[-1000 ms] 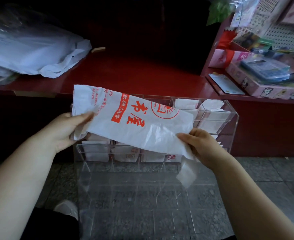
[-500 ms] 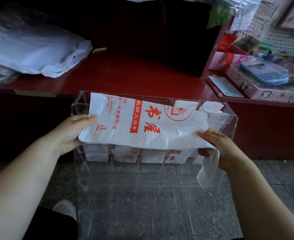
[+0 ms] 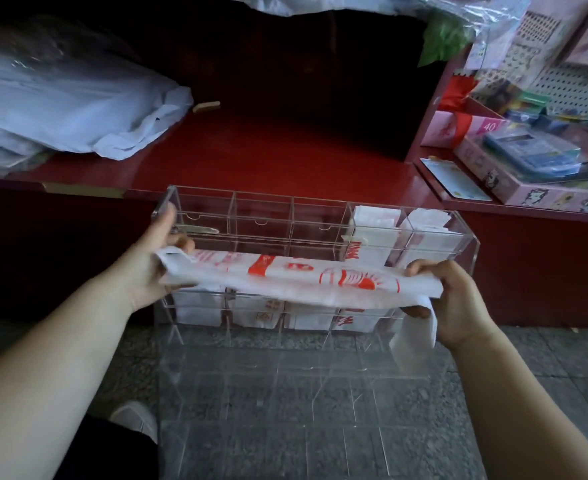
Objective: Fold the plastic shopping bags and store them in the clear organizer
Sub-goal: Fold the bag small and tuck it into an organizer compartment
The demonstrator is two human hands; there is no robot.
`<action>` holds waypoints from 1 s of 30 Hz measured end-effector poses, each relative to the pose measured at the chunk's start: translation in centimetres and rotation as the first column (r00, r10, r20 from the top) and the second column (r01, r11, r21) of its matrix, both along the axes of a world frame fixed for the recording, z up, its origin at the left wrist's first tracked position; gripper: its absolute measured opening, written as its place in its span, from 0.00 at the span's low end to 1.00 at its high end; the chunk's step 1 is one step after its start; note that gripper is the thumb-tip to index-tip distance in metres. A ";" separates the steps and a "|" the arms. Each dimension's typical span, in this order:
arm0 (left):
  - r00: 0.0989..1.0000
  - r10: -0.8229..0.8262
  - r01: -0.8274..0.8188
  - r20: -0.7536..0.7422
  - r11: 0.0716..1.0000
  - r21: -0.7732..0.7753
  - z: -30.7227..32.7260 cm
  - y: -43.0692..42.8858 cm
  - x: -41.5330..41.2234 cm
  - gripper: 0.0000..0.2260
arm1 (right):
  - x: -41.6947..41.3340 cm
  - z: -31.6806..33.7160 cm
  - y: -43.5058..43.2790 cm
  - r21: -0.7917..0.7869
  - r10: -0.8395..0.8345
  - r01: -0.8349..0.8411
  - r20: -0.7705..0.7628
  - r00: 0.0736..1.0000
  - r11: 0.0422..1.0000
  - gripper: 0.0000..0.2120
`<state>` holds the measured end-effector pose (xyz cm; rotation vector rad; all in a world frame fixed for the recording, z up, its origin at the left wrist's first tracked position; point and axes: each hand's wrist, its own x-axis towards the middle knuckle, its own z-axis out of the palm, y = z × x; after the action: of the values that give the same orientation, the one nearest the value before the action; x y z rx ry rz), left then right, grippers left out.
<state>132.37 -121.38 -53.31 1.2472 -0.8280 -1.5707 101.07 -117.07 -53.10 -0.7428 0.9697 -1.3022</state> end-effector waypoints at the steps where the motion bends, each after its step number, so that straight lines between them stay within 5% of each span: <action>1: 0.992 -0.052 0.055 0.114 0.998 -0.018 0.1 0.2 0.0 0.17 | 0.0 0.1 0.0 0.037 -0.036 0.036 0.008 0.999 0.999 0.15; 4: 0.917 -0.102 0.160 0.385 0.979 -0.124 0.2 0.5 0.2 0.10 | -0.7 -0.2 -0.2 0.074 -0.040 0.068 -0.325 0.945 0.995 0.29; 6: 0.862 -0.076 0.203 0.502 0.958 -0.204 0.5 0.6 0.4 0.10 | -1.1 -0.2 0.2 0.113 0.116 -0.055 -0.658 0.744 0.992 0.27; 9: 0.797 -0.097 0.296 0.597 0.923 -0.246 1.6 0.9 0.1 0.16 | -1.8 0.5 0.5 0.181 0.249 -0.183 -0.839 0.483 0.966 0.14; 11: 0.741 -0.123 0.380 0.660 0.888 -0.260 2.5 1.6 -0.8 0.14 | -1.1 1.2 0.5 0.122 0.208 -0.191 -0.814 0.543 0.974 0.03; 13: 0.677 -0.167 0.485 0.717 0.834 -0.263 3.7 2.5 -2.3 0.11 | 0.8 1.7 0.7 0.026 0.196 -0.269 -0.752 0.629 0.963 0.10; 16: 0.665 -0.259 0.590 0.700 0.757 -0.280 4.9 4.1 -4.7 0.10 | 4.7 1.8 1.2 -0.007 0.276 -0.512 -0.836 0.474 0.859 0.16; 19: 0.650 -0.233 0.615 0.723 0.720 -0.321 5.5 4.7 -5.8 0.11 | 7.9 1.7 2.5 -0.004 0.312 -0.559 -0.826 0.470 0.829 0.09; 25: 0.840 -0.161 0.391 0.519 0.843 -0.371 5.2 3.7 -4.7 0.16 | 7.2 1.2 2.3 0.209 0.456 -0.481 -0.749 0.481 0.851 0.01; 30: 0.970 -0.064 0.156 0.235 0.903 -0.399 4.5 2.7 -4.3 0.10 | 6.5 1.3 2.0 0.150 0.437 -0.470 -0.678 0.592 0.870 0.08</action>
<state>128.11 -118.72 -48.79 1.0795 -1.3193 -1.2655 107.59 -115.10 -51.76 -1.4807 1.2288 -0.5603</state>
